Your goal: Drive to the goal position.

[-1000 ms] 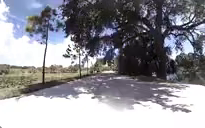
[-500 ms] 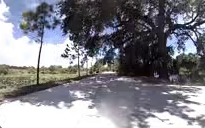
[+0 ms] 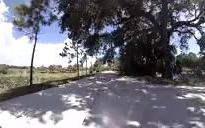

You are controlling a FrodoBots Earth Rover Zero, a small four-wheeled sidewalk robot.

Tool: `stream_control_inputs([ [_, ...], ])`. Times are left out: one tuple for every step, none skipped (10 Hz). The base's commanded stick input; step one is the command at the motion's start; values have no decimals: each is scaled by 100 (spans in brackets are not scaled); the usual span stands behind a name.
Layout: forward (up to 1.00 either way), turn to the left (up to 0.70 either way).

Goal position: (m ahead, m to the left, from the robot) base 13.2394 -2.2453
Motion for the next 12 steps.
stream_control_inputs([
  [85,0],
  [85,0],
  [85,0],
  [85,0],
  [85,0],
  [85,0],
  [85,0],
  [85,0],
  [85,0],
  [85,0],
  [85,0],
  [85,0],
])
